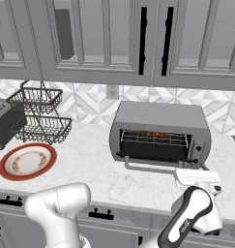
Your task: Pick up the kebab skewer and baguette bread, and place them inside the toaster oven. Close the toaster oven door and start by setting the timer.
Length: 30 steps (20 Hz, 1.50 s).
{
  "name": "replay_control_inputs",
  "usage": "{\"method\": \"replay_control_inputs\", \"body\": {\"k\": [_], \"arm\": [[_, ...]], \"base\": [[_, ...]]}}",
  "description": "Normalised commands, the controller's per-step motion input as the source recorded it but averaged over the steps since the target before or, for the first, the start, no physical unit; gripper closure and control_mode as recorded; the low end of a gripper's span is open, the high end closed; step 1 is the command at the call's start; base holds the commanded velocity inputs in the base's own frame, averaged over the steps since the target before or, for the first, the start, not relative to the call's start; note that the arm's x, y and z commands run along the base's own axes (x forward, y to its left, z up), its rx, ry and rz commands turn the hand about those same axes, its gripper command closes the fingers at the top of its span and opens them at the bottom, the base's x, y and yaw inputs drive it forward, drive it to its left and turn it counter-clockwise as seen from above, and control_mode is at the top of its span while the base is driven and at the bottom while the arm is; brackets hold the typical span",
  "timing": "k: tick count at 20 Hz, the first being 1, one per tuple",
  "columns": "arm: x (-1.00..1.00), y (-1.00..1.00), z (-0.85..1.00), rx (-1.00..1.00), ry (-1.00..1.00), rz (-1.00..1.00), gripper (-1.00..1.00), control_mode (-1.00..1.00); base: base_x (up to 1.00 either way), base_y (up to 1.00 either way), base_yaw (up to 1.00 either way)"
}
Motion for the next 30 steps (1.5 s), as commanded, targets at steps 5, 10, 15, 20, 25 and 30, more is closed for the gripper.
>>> {"method": "replay_control_inputs", "body": {"k": [5,10,15,20,25,30], "arm": [[0.29,0.31,0.2,0.14,0.0,0.0,-1.0,-1.0],[0.32,0.32,0.15,0.11,0.0,0.0,-1.0,-1.0],[0.27,0.41,0.06,0.05,0.0,-0.01,-1.0,-1.0],[0.24,0.4,0.03,0.02,0.0,-0.02,-1.0,-1.0],[0.33,0.41,0.13,0.03,0.0,-0.03,-1.0,-1.0],[0.4,0.39,0.18,0.03,0.0,-0.04,-1.0,-1.0]], "base": [[0.0,0.0,0.0],[0.0,0.0,0.0],[0.0,0.0,0.0],[0.0,0.0,0.0],[0.0,0.0,0.0],[0.0,0.0,0.0]]}}
